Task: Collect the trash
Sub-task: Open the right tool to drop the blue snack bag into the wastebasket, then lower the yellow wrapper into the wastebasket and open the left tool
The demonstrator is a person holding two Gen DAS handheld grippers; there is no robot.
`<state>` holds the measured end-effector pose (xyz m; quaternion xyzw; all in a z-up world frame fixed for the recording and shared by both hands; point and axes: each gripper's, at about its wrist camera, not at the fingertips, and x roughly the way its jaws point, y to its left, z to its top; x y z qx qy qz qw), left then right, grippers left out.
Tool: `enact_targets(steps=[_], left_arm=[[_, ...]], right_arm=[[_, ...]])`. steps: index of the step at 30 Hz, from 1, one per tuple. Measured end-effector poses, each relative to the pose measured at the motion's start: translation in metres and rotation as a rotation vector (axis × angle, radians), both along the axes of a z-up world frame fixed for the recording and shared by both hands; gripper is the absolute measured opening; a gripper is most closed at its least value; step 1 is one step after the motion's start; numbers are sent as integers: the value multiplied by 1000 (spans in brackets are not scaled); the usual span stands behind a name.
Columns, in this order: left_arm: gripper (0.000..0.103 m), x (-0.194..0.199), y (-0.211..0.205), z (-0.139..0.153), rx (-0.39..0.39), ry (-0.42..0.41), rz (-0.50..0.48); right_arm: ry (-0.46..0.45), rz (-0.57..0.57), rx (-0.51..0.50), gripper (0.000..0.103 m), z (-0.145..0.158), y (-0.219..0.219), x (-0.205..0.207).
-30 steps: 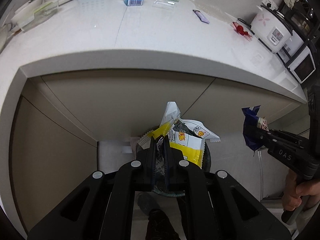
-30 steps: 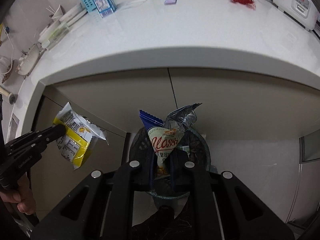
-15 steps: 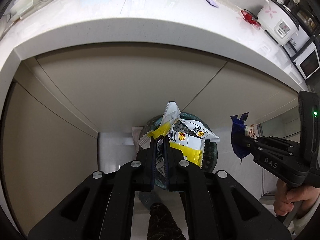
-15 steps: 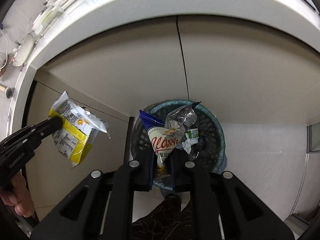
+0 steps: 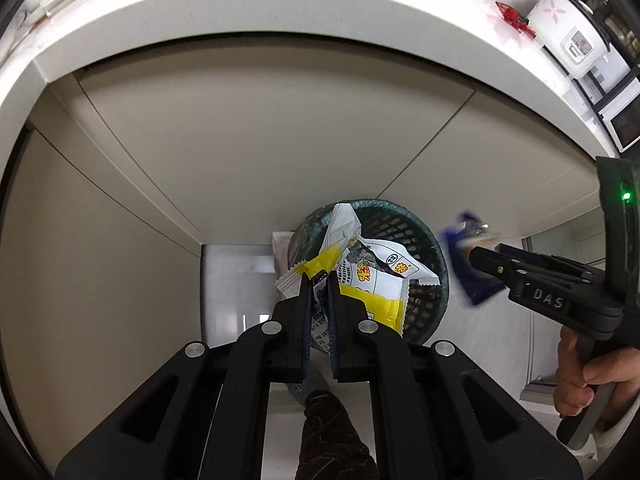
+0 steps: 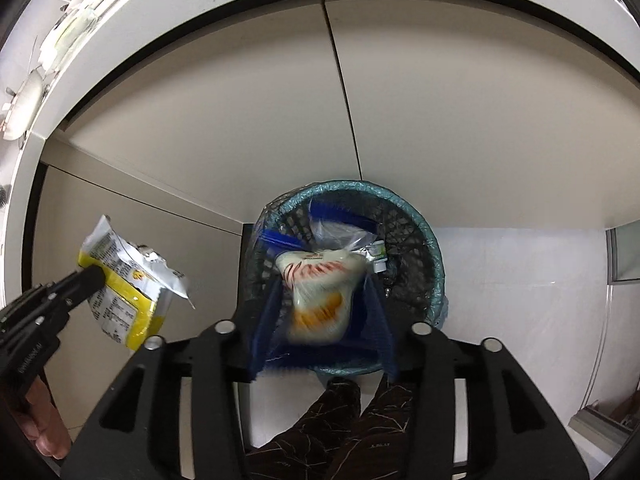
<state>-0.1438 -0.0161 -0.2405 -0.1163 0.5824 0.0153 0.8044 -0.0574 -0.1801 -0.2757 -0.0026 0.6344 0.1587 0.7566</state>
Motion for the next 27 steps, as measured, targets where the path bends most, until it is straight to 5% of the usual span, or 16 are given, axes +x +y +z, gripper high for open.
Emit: enact_targets(steps=[15, 27], left_arm=[[6, 5, -12, -14, 6, 29, -40], [6, 26, -39, -37, -7, 52, -95]], right_arm=[[-24, -77, -21, 80, 17, -31, 3], [-105, -142, -4, 87, 47, -74, 11]])
